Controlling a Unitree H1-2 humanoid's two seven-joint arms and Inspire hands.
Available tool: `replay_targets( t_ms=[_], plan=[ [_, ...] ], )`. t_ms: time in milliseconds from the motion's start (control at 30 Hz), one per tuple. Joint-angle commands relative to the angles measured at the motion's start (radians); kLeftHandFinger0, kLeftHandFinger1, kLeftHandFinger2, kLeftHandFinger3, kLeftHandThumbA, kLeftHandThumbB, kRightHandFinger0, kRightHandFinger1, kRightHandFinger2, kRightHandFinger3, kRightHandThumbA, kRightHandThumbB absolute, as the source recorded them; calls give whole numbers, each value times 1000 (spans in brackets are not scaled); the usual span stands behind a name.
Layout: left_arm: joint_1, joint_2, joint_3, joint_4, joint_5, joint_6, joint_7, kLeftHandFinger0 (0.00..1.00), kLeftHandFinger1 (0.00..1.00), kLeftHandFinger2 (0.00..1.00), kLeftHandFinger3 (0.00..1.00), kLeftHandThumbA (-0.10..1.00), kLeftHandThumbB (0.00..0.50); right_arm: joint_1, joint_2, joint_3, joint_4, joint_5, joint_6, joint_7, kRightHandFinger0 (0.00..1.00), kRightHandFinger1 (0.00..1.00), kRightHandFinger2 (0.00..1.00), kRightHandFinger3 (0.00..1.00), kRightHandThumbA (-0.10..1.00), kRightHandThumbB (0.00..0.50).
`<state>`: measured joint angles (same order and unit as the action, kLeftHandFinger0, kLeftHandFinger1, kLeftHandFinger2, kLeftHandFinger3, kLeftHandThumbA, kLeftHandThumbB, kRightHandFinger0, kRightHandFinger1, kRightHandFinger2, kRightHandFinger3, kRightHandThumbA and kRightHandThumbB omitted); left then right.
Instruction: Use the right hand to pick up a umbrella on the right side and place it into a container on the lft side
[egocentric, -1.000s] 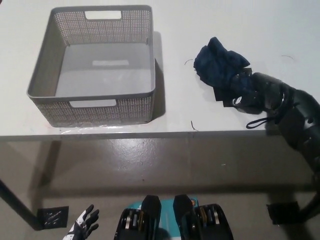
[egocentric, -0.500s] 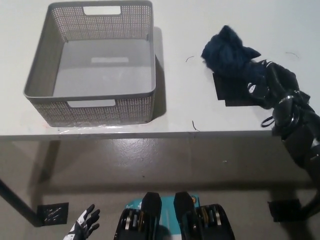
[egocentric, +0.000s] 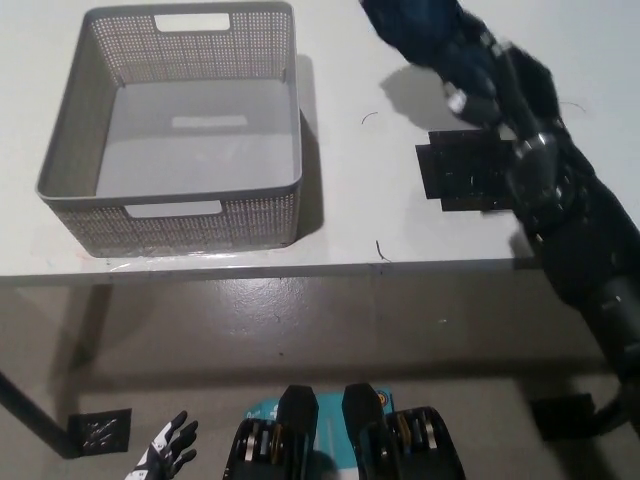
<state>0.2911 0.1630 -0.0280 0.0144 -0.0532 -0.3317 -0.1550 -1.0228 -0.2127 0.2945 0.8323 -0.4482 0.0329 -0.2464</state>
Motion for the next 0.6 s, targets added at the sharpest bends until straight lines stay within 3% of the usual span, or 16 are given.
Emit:
replay_targets(
  t_ms=[0,33,133,167,233,300,433,567],
  plan=[
    [7,18,8,-29,0,-28,-7,1000,1000,1000,1000,997,23,-161,27,-7,-102,-16,9,25,0,322,729,639,-100,180],
    [7,18,11,-32,3,-25,-3,1000,1000,1000,1000,996,28,-180,45,-3,-112,-22,15,22,0,316,706,651,-100,190],
    [6,18,12,-35,2,-19,-3,1000,1000,1000,1000,996,34,-215,85,-8,-146,-12,66,56,0,337,696,808,-100,203],
    [9,19,10,-39,4,-14,-4,1000,1000,1000,1000,998,37,-232,106,2,-159,-26,83,55,0,343,711,865,-100,178],
    [12,20,8,-38,20,-24,0,1000,1000,1000,1000,1000,35,-246,126,5,-159,-35,91,50,0,345,711,880,-100,162],
    [11,20,7,-41,8,-18,-6,1000,1000,1000,1000,1000,34,-281,165,16,-139,-48,96,43,0,307,696,853,-100,138],
    [13,16,-5,-32,0,-33,-17,1000,1000,1000,1000,1000,9,-350,253,22,-57,-48,108,26,0,242,673,793,-100,187],
    [17,14,-9,-25,-12,-39,-20,1000,1000,1000,1000,1000,14,-387,326,25,34,-50,98,-7,0,170,657,673,-100,198]
  ],
)
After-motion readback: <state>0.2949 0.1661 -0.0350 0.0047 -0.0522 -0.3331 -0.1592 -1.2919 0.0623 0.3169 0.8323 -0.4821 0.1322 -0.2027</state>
